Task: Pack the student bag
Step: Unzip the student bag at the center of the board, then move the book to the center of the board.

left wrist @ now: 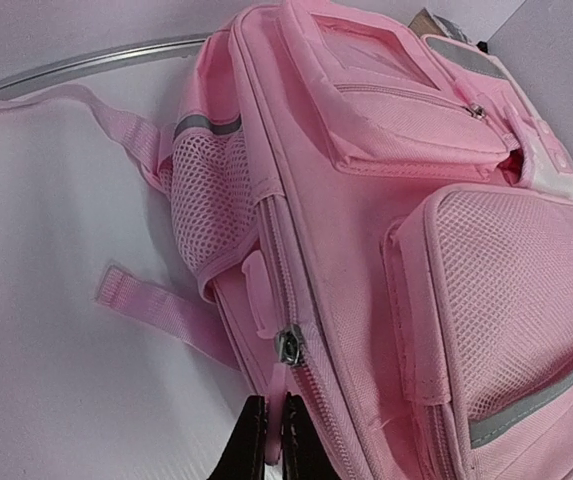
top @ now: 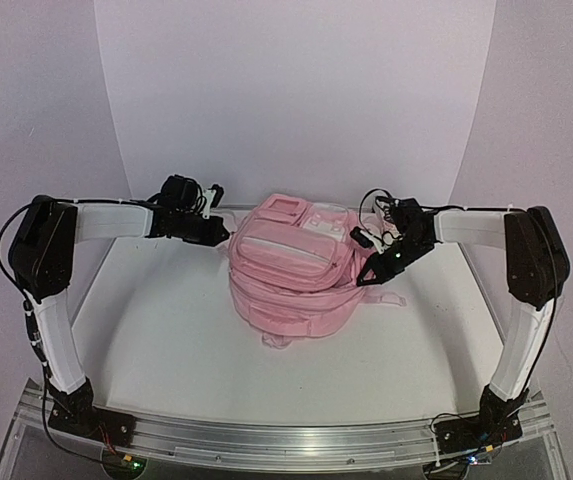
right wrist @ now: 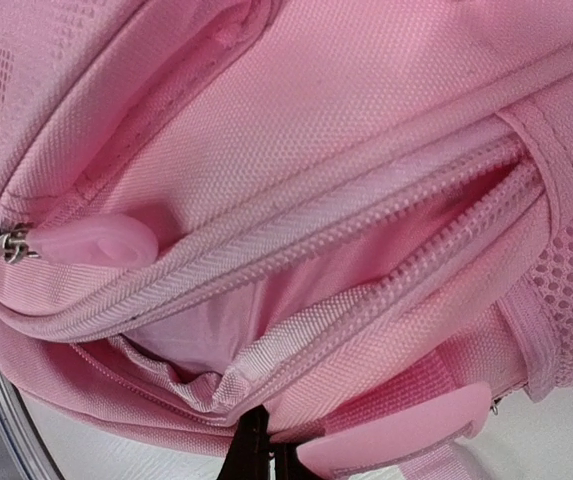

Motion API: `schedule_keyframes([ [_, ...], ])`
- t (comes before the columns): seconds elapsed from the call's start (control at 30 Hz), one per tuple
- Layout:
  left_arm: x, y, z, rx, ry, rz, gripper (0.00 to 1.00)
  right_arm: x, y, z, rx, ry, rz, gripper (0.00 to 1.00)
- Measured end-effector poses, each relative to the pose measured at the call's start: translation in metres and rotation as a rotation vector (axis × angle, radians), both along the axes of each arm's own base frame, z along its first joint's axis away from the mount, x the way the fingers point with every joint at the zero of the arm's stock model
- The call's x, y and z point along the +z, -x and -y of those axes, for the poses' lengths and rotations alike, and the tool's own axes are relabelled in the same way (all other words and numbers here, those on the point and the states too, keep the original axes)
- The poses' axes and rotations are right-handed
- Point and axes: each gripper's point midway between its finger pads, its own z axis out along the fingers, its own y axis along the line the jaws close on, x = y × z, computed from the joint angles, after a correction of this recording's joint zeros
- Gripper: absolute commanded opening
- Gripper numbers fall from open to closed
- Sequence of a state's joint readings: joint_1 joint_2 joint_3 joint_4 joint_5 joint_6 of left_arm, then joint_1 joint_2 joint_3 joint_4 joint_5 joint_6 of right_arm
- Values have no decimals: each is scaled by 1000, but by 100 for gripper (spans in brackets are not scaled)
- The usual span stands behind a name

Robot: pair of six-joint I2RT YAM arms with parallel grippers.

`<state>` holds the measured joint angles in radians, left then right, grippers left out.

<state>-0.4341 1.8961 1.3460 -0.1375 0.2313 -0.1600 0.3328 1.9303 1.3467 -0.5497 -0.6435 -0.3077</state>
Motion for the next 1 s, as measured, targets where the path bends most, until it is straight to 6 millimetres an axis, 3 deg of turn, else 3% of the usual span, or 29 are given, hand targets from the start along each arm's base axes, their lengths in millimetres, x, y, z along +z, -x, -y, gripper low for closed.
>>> schedule_keyframes([
  [0.07, 1, -4, 0, -7, 23, -5, 7, 1, -3, 0, 1, 3, 2, 1],
  [0.13, 3, -4, -1, 3, 35, -10, 15, 2, -4, -1, 2, 5, -4, 14],
  [0.2, 4, -3, -7, 32, 26, -8, 28, 3, -3, -2, 3, 11, -15, 34],
  [0.3, 9, -11, -40, 147, -17, -2, 49, 9, -6, 1, -6, 35, -22, 59],
  [0.43, 18, -20, -84, 284, -48, -22, 68, 19, -12, 13, -39, 63, -31, 79],
  [0.5, 25, -22, -92, 316, -49, -40, 79, 26, -19, 22, -67, 74, -30, 91],
  [0.57, 32, -21, -90, 319, -46, -54, 82, 41, -35, 34, -110, 79, 0, 98],
  [0.7, 49, -19, -83, 320, -31, -66, 88, 87, -85, 67, -234, 77, 124, 98],
  [0.83, 53, -15, -81, 329, -25, -91, 91, 131, -161, 113, -402, 17, 256, 91],
  [0.9, 51, -11, -82, 339, -24, -113, 92, 129, -185, 136, -459, 17, 278, 89],
  [1.0, 48, -9, -83, 352, -21, -134, 92, 102, -209, 167, -519, 88, 285, 85],
])
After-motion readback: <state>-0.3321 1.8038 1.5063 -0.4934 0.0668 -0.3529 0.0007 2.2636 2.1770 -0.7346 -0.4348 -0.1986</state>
